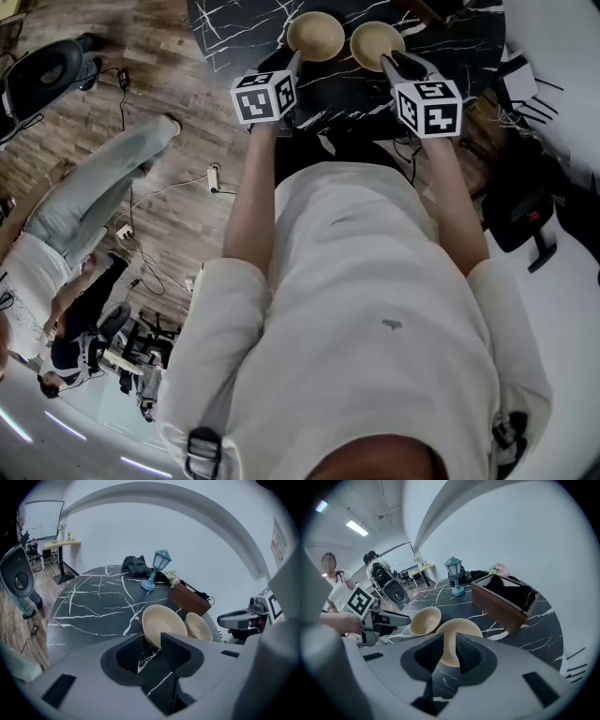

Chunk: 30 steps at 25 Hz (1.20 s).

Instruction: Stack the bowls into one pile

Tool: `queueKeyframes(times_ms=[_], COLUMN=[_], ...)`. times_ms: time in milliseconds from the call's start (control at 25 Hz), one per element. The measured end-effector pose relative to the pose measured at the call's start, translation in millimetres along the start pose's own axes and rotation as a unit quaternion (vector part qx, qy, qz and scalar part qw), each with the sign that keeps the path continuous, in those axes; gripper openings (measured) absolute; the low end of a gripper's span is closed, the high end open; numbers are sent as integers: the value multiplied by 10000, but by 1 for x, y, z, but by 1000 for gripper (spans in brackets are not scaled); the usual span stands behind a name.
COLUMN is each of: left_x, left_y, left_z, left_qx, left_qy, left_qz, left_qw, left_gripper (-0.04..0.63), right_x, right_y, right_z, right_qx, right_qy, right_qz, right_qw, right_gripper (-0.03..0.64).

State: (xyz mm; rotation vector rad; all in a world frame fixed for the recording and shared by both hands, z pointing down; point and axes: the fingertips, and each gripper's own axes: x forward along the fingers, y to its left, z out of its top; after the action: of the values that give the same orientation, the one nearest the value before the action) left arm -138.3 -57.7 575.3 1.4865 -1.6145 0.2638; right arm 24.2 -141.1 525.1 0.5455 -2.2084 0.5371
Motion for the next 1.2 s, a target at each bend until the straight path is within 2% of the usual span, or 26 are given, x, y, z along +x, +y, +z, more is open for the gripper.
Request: queueKeyframes(times_ms=[280,520,880,1200], left_x=[13,18,14,3], left_y=[5,3,1,0], left_z=[-4,-4,-3,-2], left_qx=[-723,-1445,-1632,-1699], left_qy=[-113,-301,-421,-497], left_qz=[-292,-627,-634,-644], left_qw=[9969,9870,9837,9821], left_gripper=[109,87,18,11], right_x=[-1,-6,-14,-19], right_y=[5,8,9,8], right_z=[-2,-6,-7,-8], right_qx=[-52,-32,-18,15], right_qy=[50,50,-26,-135], right_qz=[-54,-72,-83,-63], right_qw=[10000,10000,10000,9999], right_gripper=[83,84,83,83])
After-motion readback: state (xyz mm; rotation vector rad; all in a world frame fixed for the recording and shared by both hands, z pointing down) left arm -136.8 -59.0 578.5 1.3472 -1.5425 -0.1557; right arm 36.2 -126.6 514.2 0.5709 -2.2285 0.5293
